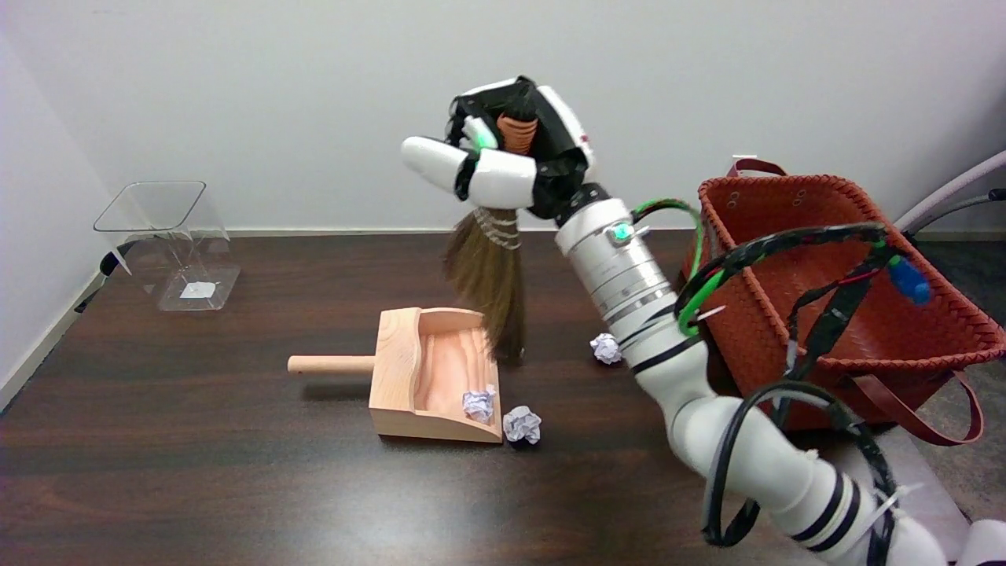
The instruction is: Sweep the trush into the dustpan.
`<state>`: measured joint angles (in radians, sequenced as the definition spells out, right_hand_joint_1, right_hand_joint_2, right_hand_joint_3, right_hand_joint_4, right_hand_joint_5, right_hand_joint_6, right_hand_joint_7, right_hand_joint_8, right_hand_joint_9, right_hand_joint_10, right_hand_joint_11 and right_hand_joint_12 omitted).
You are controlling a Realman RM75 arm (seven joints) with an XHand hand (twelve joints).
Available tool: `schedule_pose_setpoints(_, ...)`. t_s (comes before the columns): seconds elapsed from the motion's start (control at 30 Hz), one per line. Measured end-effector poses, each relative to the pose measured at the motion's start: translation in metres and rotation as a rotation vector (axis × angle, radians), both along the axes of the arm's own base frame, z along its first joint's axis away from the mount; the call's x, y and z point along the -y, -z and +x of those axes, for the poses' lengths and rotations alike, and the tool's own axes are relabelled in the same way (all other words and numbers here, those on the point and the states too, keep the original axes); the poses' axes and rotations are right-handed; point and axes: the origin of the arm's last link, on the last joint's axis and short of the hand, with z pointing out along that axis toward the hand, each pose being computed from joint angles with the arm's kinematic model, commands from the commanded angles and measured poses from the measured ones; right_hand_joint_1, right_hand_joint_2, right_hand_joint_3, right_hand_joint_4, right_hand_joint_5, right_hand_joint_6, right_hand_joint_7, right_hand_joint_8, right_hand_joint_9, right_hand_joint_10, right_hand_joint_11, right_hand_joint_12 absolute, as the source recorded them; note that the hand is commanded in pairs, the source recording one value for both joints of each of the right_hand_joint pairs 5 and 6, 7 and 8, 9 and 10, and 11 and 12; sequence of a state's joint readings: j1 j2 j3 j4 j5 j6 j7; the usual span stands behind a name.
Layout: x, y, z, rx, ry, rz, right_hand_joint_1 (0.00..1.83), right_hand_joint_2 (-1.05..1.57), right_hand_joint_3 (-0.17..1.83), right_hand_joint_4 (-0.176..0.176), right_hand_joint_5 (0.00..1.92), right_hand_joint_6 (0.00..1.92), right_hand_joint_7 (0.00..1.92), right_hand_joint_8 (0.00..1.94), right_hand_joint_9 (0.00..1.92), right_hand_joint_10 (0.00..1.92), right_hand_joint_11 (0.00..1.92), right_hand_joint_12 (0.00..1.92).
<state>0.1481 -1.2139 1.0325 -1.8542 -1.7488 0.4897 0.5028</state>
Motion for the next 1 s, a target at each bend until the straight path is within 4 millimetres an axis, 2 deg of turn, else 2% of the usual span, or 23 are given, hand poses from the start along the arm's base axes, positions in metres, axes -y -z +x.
schedule_pose_setpoints(0.33, 0.009, -0.063, 0.010, -0.163, -0.019, -0.137, 1.37, 1.57, 0.39, 0.000, 1.92, 1.92, 1.92, 1.92, 1.92, 1.92, 1.77, 1.77)
schedule_pose_setpoints(0.53, 0.009, -0.097, 0.005, -0.237, 0.014, -0.210, 1.36, 1.57, 0.39, 0.000, 1.92, 1.92, 1.92, 1.92, 1.92, 1.92, 1.77, 1.77)
schedule_pose_setpoints(0.7, 0.010, -0.116, -0.010, -0.291, 0.069, -0.245, 1.37, 1.57, 0.40, 0.000, 1.92, 1.92, 1.92, 1.92, 1.92, 1.92, 1.77, 1.77)
schedule_pose_setpoints(1.0, 0.013, -0.130, -0.047, -0.355, 0.174, -0.274, 1.37, 1.57, 0.39, 0.000, 1.92, 1.92, 1.92, 1.92, 1.92, 1.92, 1.77, 1.77)
